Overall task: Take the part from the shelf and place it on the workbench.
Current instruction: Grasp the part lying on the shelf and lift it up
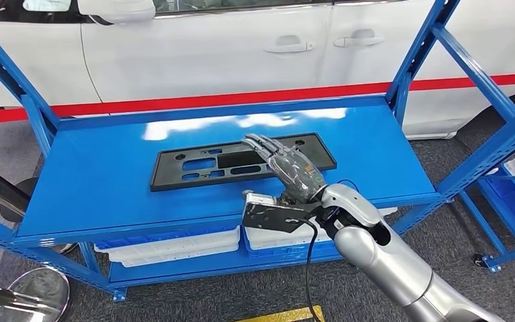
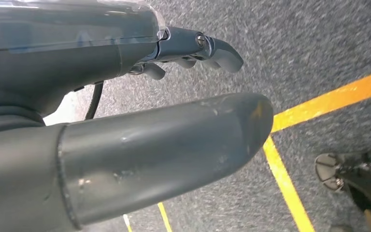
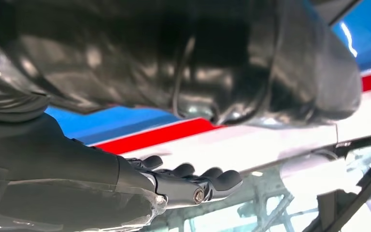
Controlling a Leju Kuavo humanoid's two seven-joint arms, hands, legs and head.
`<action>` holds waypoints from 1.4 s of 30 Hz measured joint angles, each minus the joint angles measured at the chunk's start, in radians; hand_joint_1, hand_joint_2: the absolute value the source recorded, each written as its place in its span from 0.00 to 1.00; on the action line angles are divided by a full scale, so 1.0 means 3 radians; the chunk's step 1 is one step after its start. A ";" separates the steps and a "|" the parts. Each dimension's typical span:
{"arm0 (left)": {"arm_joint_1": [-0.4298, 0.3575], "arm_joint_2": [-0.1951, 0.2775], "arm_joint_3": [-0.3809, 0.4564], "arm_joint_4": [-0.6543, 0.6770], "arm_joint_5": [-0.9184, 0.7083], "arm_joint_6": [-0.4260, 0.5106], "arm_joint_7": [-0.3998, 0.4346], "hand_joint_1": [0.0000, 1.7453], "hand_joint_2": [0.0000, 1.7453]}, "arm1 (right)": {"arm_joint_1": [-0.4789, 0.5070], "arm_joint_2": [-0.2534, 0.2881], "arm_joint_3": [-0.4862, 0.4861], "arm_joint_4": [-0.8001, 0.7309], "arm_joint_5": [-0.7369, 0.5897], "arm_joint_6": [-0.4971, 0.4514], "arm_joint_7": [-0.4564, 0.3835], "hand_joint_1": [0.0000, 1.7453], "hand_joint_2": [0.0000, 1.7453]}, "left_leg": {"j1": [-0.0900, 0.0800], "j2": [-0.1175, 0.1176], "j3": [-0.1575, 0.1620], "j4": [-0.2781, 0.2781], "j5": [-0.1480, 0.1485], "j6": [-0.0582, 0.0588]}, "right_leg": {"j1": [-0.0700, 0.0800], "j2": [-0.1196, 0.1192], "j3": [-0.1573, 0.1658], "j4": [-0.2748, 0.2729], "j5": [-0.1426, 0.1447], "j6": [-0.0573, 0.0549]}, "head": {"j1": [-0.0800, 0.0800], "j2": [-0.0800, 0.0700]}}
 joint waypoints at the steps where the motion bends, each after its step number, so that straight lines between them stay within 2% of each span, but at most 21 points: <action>1: 0.0000 0.0000 0.0000 0.0002 -0.0002 0.0000 -0.0001 0.00 0.00 | 0.0005 0.0000 0.0008 0.0011 -0.0005 0.0000 0.0001 0.00 0.00 | -0.0002 -0.0002 0.0021 0.0001 -0.0017 0.0000 | -0.0002 0.0000 -0.0051 0.0035 0.0052 0.0000 | 0.0000 0.0000; 2: 0.0001 0.0000 0.0000 0.0003 -0.0003 -0.0001 -0.0002 0.00 0.00 | 0.0008 0.0000 0.0012 0.0023 -0.0007 -0.0001 0.0001 0.00 0.00 | -0.0004 -0.0006 0.0049 0.0001 -0.0038 -0.0004 | -0.0003 0.0000 -0.0031 -0.0069 0.0174 -0.0006 | 0.0000 0.0000; 4: 0.0003 0.0000 0.0000 0.0010 -0.0003 -0.0001 -0.0004 0.00 0.00 | 0.0008 0.0000 0.0015 0.0039 -0.0007 -0.0003 0.0000 0.00 0.00 | -0.0009 -0.0010 0.0108 0.0002 -0.0087 -0.0020 | 0.0002 -0.0004 0.0148 -0.0516 0.0459 -0.0036 | 0.0001 0.0000; 5: 0.0001 0.0000 0.0000 0.0016 -0.0004 -0.0003 -0.0006 0.00 0.00 | 0.0005 0.0000 0.0018 0.0047 -0.0007 -0.0003 0.0000 0.00 0.00 | -0.0015 -0.0012 0.0124 0.0008 -0.0110 -0.0036 | 0.0009 -0.0006 0.0233 -0.0718 0.0538 -0.0053 | 0.0001 0.0000; 8: -0.0013 0.0001 0.0000 0.0030 -0.0004 -0.0006 -0.0010 0.00 0.00 | 0.0003 -0.0001 0.0039 0.0072 -0.0007 -0.0004 -0.0001 0.00 0.00 | -0.0020 -0.0009 0.0128 0.0010 -0.0147 -0.0091 | 0.0031 0.0000 0.0298 -0.0895 0.0534 -0.0093 | 0.0001 -0.0001; 11: -0.0021 0.0008 -0.0001 0.0037 -0.0004 -0.0006 -0.0013 0.00 0.00 | 0.0003 -0.0004 0.0051 0.0090 -0.0007 -0.0008 -0.0002 0.00 0.00 | -0.0015 -0.0001 0.0107 0.0119 -0.0236 -0.0146 | 0.0003 0.0004 0.0366 -0.0942 0.0510 -0.0141 | 0.0000 0.0000; 12: -0.0024 0.0011 -0.0001 0.0040 -0.0004 -0.0006 -0.0014 0.00 0.00 | 0.0002 -0.0003 0.0054 0.0093 -0.0007 -0.0010 -0.0003 0.00 0.00 | -0.0010 0.0000 0.0034 0.0274 -0.0303 -0.0162 | -0.0006 0.0001 0.0397 -0.0958 0.0498 -0.0155 | 0.0000 0.0000; 15: -0.0023 0.0017 0.0000 0.0045 -0.0004 -0.0005 -0.0015 0.00 0.00 | 0.0013 -0.0003 0.0071 0.0111 -0.0007 -0.0011 -0.0004 0.00 0.00 | 0.0008 0.0000 -0.0358 0.0895 -0.0471 -0.0200 | -0.0007 -0.0002 0.0458 -0.0961 0.0445 -0.0168 | 0.0000 0.0000; 16: -0.0019 0.0018 0.0000 0.0045 -0.0004 -0.0004 -0.0015 0.00 0.00 | 0.0020 -0.0003 0.0079 0.0117 -0.0007 -0.0011 -0.0004 0.00 0.00 | 0.0012 0.0001 -0.0438 0.0962 -0.0428 -0.0207 | -0.0007 0.0000 0.0483 -0.0960 0.0424 -0.0165 | 0.0000 0.0000; 17: -0.0014 0.0019 0.0000 0.0045 -0.0004 -0.0004 -0.0014 0.00 0.00 | 0.0025 -0.0003 0.0084 0.0121 -0.0007 -0.0011 -0.0004 0.00 0.00 | 0.0014 0.0001 -0.0453 0.0897 -0.0316 -0.0208 | -0.0008 0.0003 0.0514 -0.0959 0.0402 -0.0161 | 0.0000 0.0000; 19: -0.0007 0.0019 0.0000 0.0046 -0.0002 -0.0004 -0.0014 0.00 0.00 | 0.0030 -0.0003 0.0090 0.0123 -0.0010 -0.0011 -0.0004 0.00 0.00 | 0.0016 0.0001 -0.0326 0.0482 0.0000 -0.0195 | -0.0009 0.0009 0.0583 -0.0960 0.0352 -0.0143 | 0.0000 0.0000; 21: -0.0007 0.0019 -0.0001 0.0048 0.0007 -0.0002 -0.0011 0.00 0.00 | 0.0031 -0.0003 0.0090 0.0125 -0.0017 -0.0012 -0.0007 0.00 0.00 | 0.0001 0.0000 -0.0188 0.0142 0.0144 -0.0166 | 0.0001 0.0013 0.0617 -0.0955 0.0314 -0.0113 | 0.0000 0.0000; 26: -0.0004 0.0025 0.0000 0.0050 0.0019 0.0004 0.0022 0.00 0.00 | 0.0053 -0.0007 0.0087 0.0127 -0.0053 -0.0013 -0.0018 0.00 0.00 | 0.0005 0.0000 -0.0121 0.0016 0.0102 -0.0072 | 0.0006 0.0009 0.0594 -0.0876 0.0225 -0.0034 | 0.0001 0.0000; 28: -0.0002 0.0025 0.0000 0.0051 0.0020 0.0003 0.0029 0.00 0.00 | 0.0064 -0.0013 0.0086 0.0127 -0.0064 -0.0012 -0.0023 0.00 0.00 | 0.0010 0.0004 -0.0096 -0.0002 0.0090 -0.0036 | 0.0000 0.0008 0.0418 -0.0531 0.0064 -0.0018 | 0.0001 0.0000; 30: -0.0007 0.0026 0.0001 0.0051 0.0019 0.0003 0.0031 0.00 0.00 | 0.0091 -0.0018 0.0087 0.0128 -0.0067 -0.0011 -0.0025 0.00 0.00 | 0.0006 0.0004 -0.0086 0.0000 0.0071 -0.0017 | -0.0006 0.0007 0.0139 -0.0086 -0.0074 -0.0007 | 0.0001 0.0001; 31: -0.0008 0.0026 0.0001 0.0051 0.0019 0.0003 0.0031 0.00 0.00 | 0.0106 -0.0021 0.0089 0.0129 -0.0068 -0.0009 -0.0026 0.00 0.00 | 0.0005 0.0002 -0.0076 0.0002 0.0058 -0.0014 | -0.0011 0.0007 0.0047 0.0022 -0.0063 -0.0004 | 0.0001 0.0001; 32: -0.0007 0.0026 0.0001 0.0051 0.0018 0.0004 0.0031 0.00 0.00 | 0.0115 -0.0024 0.0090 0.0130 -0.0069 -0.0008 -0.0026 0.00 0.00 | 0.0004 0.0000 -0.0061 0.0006 0.0045 -0.0017 | -0.0013 0.0006 0.0022 -0.0003 0.0017 -0.0004 | 0.0001 0.0001; 34: -0.0005 0.0025 0.0002 0.0051 0.0019 0.0004 0.0030 0.00 0.00 | 0.0121 -0.0028 0.0091 0.0130 -0.0070 -0.0006 -0.0026 0.00 0.50 | 0.0004 -0.0004 -0.0015 0.0016 0.0008 -0.0033 | -0.0014 0.0003 0.0153 -0.0391 0.0307 -0.0020 | 0.0001 0.0000; 36: -0.0007 0.0025 0.0004 0.0055 0.0023 -0.0002 0.0022 0.00 0.00 | 0.0120 -0.0031 0.0092 0.0129 -0.0074 -0.0002 -0.0027 0.00 1.00 | -0.0008 -0.0006 0.0010 0.0035 -0.0030 -0.0064 | 0.0000 -0.0002 0.0314 -0.0773 0.0477 -0.0044 | 0.0001 0.0000; 38: -0.0013 0.0028 0.0008 0.0058 0.0032 -0.0012 0.0007 0.00 0.00 | 0.0127 -0.0033 0.0094 0.0128 -0.0077 0.0003 -0.0029 0.00 1.00 | -0.0023 -0.0005 0.0007 0.0053 -0.0053 -0.0073 | 0.0006 0.0004 0.0360 -0.0886 0.0480 -0.0051 | 0.0000 0.0000; 42: -0.0013 0.0031 0.0023 0.0062 0.0056 -0.0017 -0.0010 0.00 0.00 | 0.0139 -0.0050 0.0099 0.0128 -0.0080 0.0007 -0.0029 0.00 1.00 | -0.0018 0.0001 0.0023 0.0031 -0.0059 -0.0069 | 0.0013 0.0018 0.0362 -0.0898 0.0467 -0.0069 | 0.0000 0.0000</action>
